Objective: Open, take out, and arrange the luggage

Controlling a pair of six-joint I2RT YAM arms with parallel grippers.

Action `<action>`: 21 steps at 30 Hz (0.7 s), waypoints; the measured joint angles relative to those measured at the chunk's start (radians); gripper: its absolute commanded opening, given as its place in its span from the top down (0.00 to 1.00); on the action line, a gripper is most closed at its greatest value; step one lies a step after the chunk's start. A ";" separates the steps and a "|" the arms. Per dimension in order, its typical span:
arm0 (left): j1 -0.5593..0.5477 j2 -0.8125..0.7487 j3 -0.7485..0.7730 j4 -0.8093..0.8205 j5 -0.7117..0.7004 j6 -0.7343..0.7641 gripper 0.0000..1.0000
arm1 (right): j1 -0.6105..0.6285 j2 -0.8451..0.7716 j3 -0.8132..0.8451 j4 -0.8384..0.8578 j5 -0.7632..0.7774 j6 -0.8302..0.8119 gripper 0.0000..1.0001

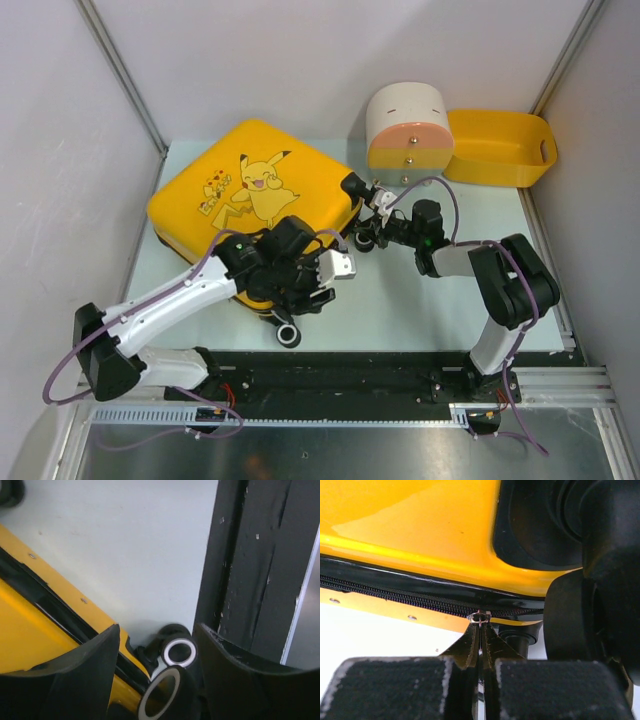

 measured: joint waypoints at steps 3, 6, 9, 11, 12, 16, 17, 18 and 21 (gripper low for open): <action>-0.019 -0.006 -0.043 -0.004 0.005 0.037 0.39 | -0.004 -0.005 0.001 -0.015 -0.005 0.000 1.00; -0.021 -0.047 -0.119 -0.011 0.024 0.100 0.45 | -0.011 -0.013 0.005 -0.047 -0.030 -0.004 1.00; 0.040 -0.107 -0.153 -0.045 0.062 0.156 0.48 | -0.015 -0.039 0.005 -0.101 -0.077 -0.030 1.00; 0.113 -0.138 -0.164 -0.076 0.101 0.199 0.49 | -0.015 -0.041 0.005 -0.113 -0.102 -0.064 1.00; 0.143 -0.152 -0.171 -0.088 0.112 0.224 0.49 | -0.015 -0.041 0.006 -0.116 -0.114 -0.080 1.00; 0.209 -0.206 -0.196 -0.111 0.088 0.312 0.53 | -0.038 -0.016 0.047 -0.135 -0.151 -0.108 1.00; 0.222 -0.217 -0.206 -0.103 0.087 0.332 0.54 | -0.048 -0.004 0.064 -0.136 -0.169 -0.113 1.00; 0.229 -0.224 -0.214 -0.092 0.091 0.347 0.55 | -0.053 0.005 0.078 -0.139 -0.185 -0.117 1.00; 0.248 -0.225 -0.221 -0.074 0.108 0.375 0.56 | -0.067 0.028 0.113 -0.148 -0.222 -0.123 1.00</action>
